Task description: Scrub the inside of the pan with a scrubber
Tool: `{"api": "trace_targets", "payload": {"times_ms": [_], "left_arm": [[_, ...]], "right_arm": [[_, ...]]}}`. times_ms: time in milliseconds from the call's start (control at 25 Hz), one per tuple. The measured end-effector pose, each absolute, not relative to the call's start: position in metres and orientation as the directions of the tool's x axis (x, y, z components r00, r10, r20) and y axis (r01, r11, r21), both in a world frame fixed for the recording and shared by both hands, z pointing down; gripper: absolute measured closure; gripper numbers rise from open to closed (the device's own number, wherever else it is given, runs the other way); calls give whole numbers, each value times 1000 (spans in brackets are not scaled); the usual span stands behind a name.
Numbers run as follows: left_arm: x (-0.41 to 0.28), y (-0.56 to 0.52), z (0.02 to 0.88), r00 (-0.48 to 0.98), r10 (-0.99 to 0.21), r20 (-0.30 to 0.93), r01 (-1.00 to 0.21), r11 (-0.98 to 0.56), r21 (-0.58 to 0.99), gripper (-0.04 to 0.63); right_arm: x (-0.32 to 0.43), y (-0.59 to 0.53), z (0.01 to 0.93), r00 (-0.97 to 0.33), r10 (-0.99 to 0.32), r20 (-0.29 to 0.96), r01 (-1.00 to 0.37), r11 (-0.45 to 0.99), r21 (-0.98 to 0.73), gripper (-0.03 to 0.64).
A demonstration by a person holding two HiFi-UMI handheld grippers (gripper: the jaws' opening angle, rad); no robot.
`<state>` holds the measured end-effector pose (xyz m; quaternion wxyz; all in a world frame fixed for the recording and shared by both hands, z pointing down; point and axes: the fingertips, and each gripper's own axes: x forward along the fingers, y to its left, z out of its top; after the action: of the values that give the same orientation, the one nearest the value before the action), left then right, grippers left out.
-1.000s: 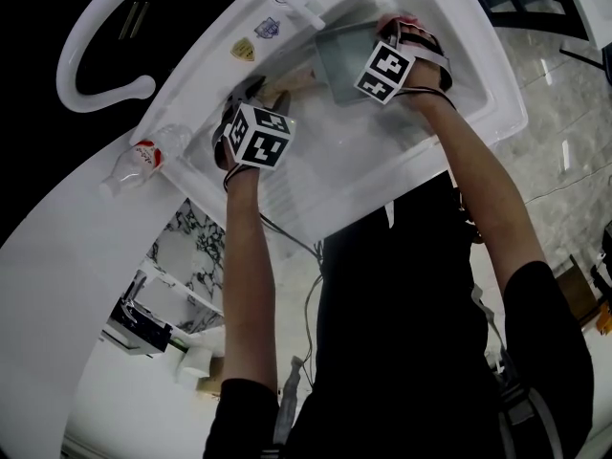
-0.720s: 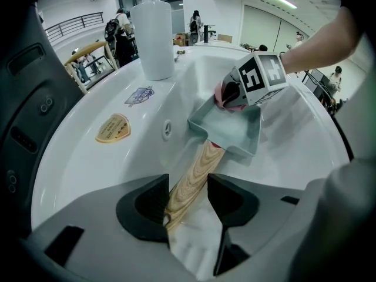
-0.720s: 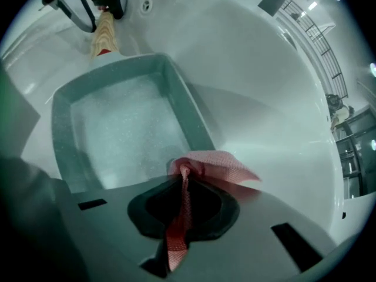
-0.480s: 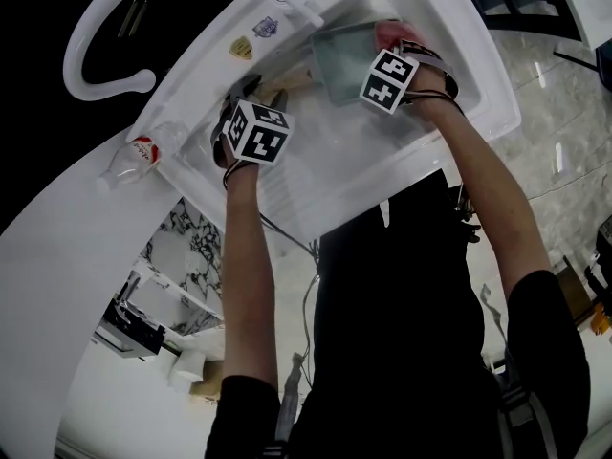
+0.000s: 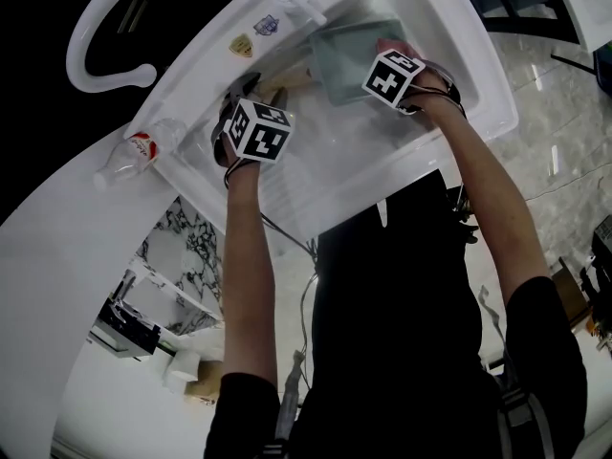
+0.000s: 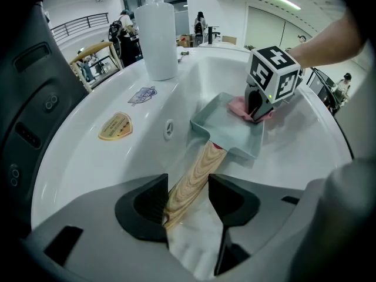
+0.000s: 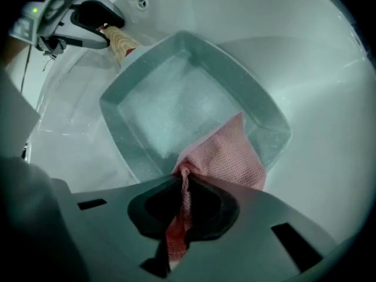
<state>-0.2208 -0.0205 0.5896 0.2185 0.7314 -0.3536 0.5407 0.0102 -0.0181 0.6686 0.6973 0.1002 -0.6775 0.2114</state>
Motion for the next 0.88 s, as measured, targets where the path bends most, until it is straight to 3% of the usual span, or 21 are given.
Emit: {"api": "trace_targets", "payload": {"times_ms": [480, 640, 880], "left_arm": [[-221, -21, 591, 162, -283, 945, -754, -653, -67, 376], [-221, -21, 590, 161, -283, 945, -753, -654, -67, 376], [-220, -21, 591, 159, -278, 947, -751, -657, -67, 376]], "right_arm": [[-64, 1, 654, -236, 231, 944, -419, 852, -313, 581], [-108, 8, 646, -410, 266, 873, -389, 814, -431, 581], [-123, 10, 644, -468, 251, 847, -433, 771, -467, 581]]}}
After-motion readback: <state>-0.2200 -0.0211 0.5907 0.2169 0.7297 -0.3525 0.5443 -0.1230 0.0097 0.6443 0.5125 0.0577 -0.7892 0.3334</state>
